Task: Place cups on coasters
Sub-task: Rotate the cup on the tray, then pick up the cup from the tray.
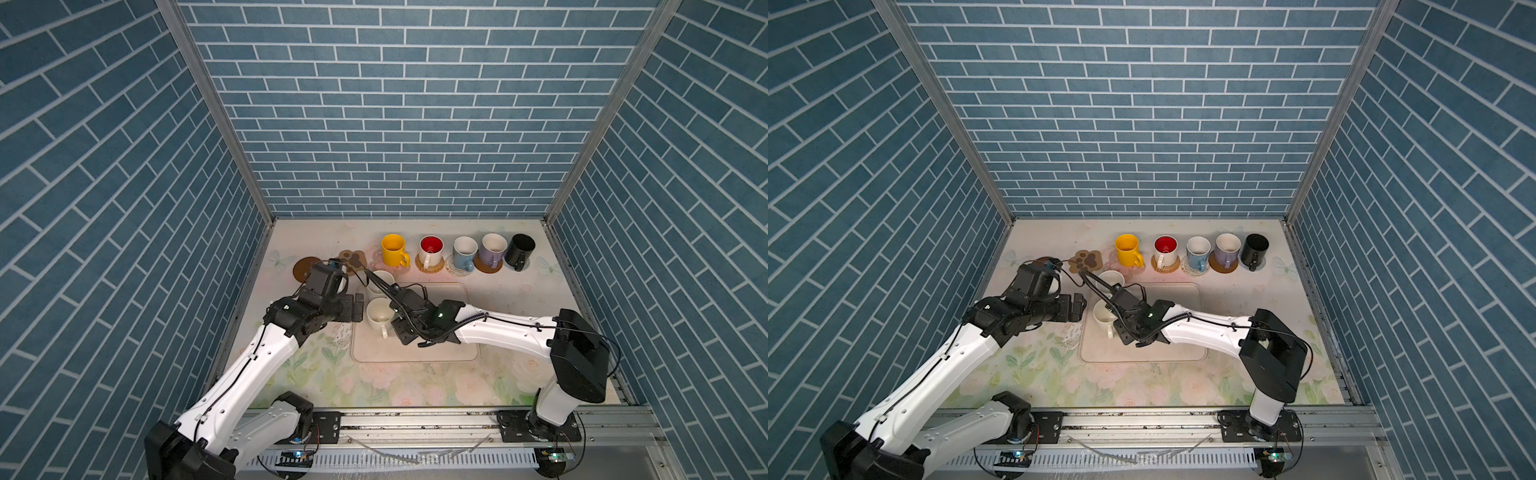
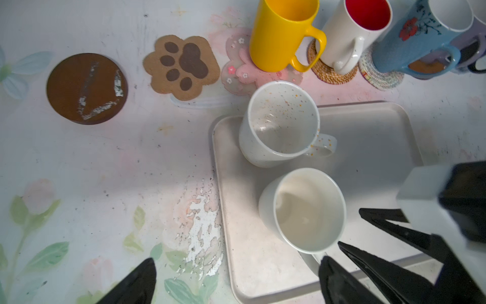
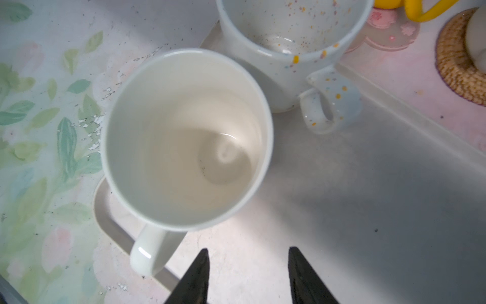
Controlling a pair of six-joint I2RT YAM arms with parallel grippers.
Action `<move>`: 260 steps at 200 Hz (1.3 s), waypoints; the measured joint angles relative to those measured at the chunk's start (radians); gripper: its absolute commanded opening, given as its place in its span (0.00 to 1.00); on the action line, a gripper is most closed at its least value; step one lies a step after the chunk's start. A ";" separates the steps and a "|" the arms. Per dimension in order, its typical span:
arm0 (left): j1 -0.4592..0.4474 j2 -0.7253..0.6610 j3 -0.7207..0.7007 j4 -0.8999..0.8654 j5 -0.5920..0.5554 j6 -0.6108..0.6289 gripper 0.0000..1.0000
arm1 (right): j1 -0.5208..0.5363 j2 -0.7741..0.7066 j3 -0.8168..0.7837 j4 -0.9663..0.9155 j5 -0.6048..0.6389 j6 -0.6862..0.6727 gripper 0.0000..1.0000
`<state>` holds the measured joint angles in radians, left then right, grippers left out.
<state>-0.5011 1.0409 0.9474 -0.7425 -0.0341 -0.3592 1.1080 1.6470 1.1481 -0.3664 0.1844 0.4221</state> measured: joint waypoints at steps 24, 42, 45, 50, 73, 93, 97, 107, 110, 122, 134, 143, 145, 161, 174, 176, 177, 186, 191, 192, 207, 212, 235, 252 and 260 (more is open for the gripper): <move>-0.077 0.024 -0.004 0.001 -0.035 -0.069 0.90 | -0.040 -0.100 -0.060 0.024 0.004 0.002 0.49; -0.152 0.048 -0.004 0.000 -0.077 -0.120 0.90 | -0.085 -0.177 -0.118 0.042 0.009 0.013 0.49; -0.164 0.052 -0.004 0.000 -0.085 -0.128 0.90 | -0.093 -0.192 -0.130 0.043 0.009 0.018 0.49; -0.185 0.064 -0.004 0.000 -0.095 -0.143 0.89 | -0.106 -0.214 -0.151 0.048 0.011 0.023 0.49; -0.259 0.120 -0.004 0.003 -0.138 -0.208 0.89 | -0.162 -0.332 -0.259 0.067 0.031 0.049 0.49; -0.311 0.146 -0.004 0.008 -0.176 -0.259 0.87 | -0.198 -0.435 -0.341 0.077 0.059 0.073 0.50; -0.322 0.150 -0.004 0.008 -0.185 -0.269 0.87 | -0.205 -0.453 -0.355 0.080 0.064 0.078 0.50; -0.345 0.162 -0.004 0.008 -0.199 -0.293 0.86 | -0.219 -0.492 -0.384 0.086 0.076 0.088 0.52; -0.351 0.165 -0.004 0.008 -0.204 -0.298 0.86 | -0.224 -0.504 -0.393 0.090 0.079 0.092 0.53; -0.375 0.185 -0.004 0.010 -0.217 -0.327 0.85 | -0.240 -0.535 -0.423 0.097 0.088 0.105 0.57; -0.393 0.210 -0.003 0.014 -0.226 -0.352 0.84 | -0.256 -0.556 -0.453 0.107 0.098 0.115 0.60; -0.401 0.229 -0.003 0.019 -0.229 -0.370 0.83 | -0.268 -0.567 -0.473 0.114 0.104 0.123 0.63; -0.402 0.233 -0.003 0.020 -0.230 -0.373 0.83 | -0.270 -0.569 -0.478 0.115 0.105 0.122 0.63; -0.407 0.263 -0.004 0.032 -0.229 -0.400 0.81 | -0.287 -0.583 -0.505 0.118 0.112 0.131 0.67; -0.407 0.277 -0.006 0.047 -0.229 -0.419 0.80 | -0.298 -0.594 -0.520 0.121 0.113 0.132 0.70; -0.407 0.279 -0.006 0.049 -0.229 -0.421 0.80 | -0.299 -0.597 -0.521 0.122 0.113 0.131 0.71; -0.407 0.279 -0.006 0.049 -0.229 -0.422 0.80 | -0.299 -0.598 -0.522 0.122 0.113 0.130 0.71; -0.407 0.285 -0.006 0.057 -0.229 -0.432 0.79 | -0.304 -0.608 -0.529 0.126 0.114 0.130 0.72; -0.407 0.288 -0.007 0.062 -0.229 -0.438 0.79 | -0.306 -0.614 -0.533 0.128 0.113 0.130 0.73; -0.407 0.288 -0.008 0.063 -0.229 -0.438 0.79 | -0.306 -0.616 -0.534 0.129 0.114 0.129 0.73; -0.407 0.296 -0.011 0.072 -0.227 -0.451 0.76 | -0.311 -0.632 -0.546 0.145 0.113 0.130 0.74; -0.407 0.299 -0.013 0.075 -0.227 -0.454 0.75 | -0.312 -0.636 -0.549 0.148 0.113 0.129 0.74; -0.407 0.319 -0.025 0.095 -0.220 -0.473 0.69 | -0.318 -0.637 -0.558 0.166 0.111 0.129 0.74; -0.407 0.335 -0.038 0.112 -0.213 -0.481 0.63 | -0.322 -0.634 -0.558 0.174 0.106 0.129 0.74; -0.407 0.339 -0.045 0.115 -0.212 -0.486 0.61 | -0.323 -0.631 -0.558 0.177 0.103 0.129 0.74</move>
<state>-0.9085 1.3796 0.9024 -0.6273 -0.2459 -0.8455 0.7853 1.0157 0.5896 -0.1890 0.2874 0.5510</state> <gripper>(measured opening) 0.640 0.738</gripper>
